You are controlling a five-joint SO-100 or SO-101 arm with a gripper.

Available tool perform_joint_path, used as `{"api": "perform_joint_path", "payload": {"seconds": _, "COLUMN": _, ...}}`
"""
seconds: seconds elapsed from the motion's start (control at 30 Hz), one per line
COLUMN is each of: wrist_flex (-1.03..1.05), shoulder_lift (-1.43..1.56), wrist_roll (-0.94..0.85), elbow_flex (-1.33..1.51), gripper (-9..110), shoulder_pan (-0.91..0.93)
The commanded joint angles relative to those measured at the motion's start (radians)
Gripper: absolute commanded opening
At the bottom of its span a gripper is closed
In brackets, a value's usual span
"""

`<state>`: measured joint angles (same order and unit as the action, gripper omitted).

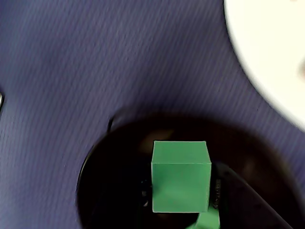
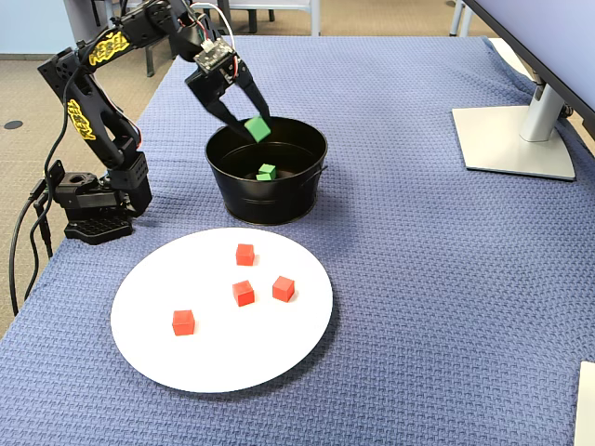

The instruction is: Pick up the green cubes from the white plate and place them in the black recipient

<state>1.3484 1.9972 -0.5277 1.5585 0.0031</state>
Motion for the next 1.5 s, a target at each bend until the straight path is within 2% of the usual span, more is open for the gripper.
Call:
{"api": "perform_joint_path", "payload": {"seconds": 0.0, "wrist_flex": -0.037, "shoulder_lift": 0.02, "wrist_roll": 0.212, "elbow_flex": 0.055, "gripper": 19, "shoulder_pan": -0.229}}
{"api": "perform_joint_path", "payload": {"seconds": 0.03, "wrist_flex": -0.054, "shoulder_lift": -0.003, "wrist_roll": 0.249, "elbow_flex": 0.069, "gripper": 31, "shoulder_pan": -0.256}}
{"api": "perform_joint_path", "payload": {"seconds": 0.17, "wrist_flex": -0.078, "shoulder_lift": -0.028, "wrist_roll": 0.302, "elbow_flex": 0.038, "gripper": 33, "shoulder_pan": -0.249}}
{"api": "perform_joint_path", "payload": {"seconds": 0.27, "wrist_flex": -0.037, "shoulder_lift": 0.094, "wrist_roll": 0.291, "elbow_flex": 0.008, "gripper": 26, "shoulder_pan": -0.152}}
{"api": "perform_joint_path", "payload": {"seconds": 0.37, "wrist_flex": -0.029, "shoulder_lift": 0.256, "wrist_roll": 0.316, "elbow_flex": 0.051, "gripper": 3, "shoulder_pan": -0.006}}
{"api": "perform_joint_path", "payload": {"seconds": 0.4, "wrist_flex": -0.031, "shoulder_lift": 0.307, "wrist_roll": 0.321, "elbow_flex": 0.084, "gripper": 0, "shoulder_pan": 0.043}}
{"api": "perform_joint_path", "payload": {"seconds": 0.53, "wrist_flex": -0.049, "shoulder_lift": 0.538, "wrist_roll": 0.336, "elbow_flex": 0.299, "gripper": 0, "shoulder_pan": 0.146}}
{"api": "perform_joint_path", "payload": {"seconds": 0.73, "wrist_flex": -0.032, "shoulder_lift": 0.893, "wrist_roll": 0.46, "elbow_flex": 0.698, "gripper": 0, "shoulder_pan": 0.155}}
{"api": "perform_joint_path", "payload": {"seconds": 0.83, "wrist_flex": -0.026, "shoulder_lift": 1.083, "wrist_roll": 0.449, "elbow_flex": 0.9, "gripper": 0, "shoulder_pan": 0.163}}
{"api": "perform_joint_path", "payload": {"seconds": 0.9, "wrist_flex": -0.038, "shoulder_lift": 1.095, "wrist_roll": 0.442, "elbow_flex": 0.996, "gripper": 0, "shoulder_pan": 0.199}}
{"api": "perform_joint_path", "payload": {"seconds": 1.1, "wrist_flex": -0.258, "shoulder_lift": 1.127, "wrist_roll": 0.331, "elbow_flex": 1.378, "gripper": 0, "shoulder_pan": 0.249}}
{"api": "perform_joint_path", "payload": {"seconds": 1.47, "wrist_flex": -0.229, "shoulder_lift": 1.132, "wrist_roll": 0.344, "elbow_flex": 1.371, "gripper": 0, "shoulder_pan": 0.232}}
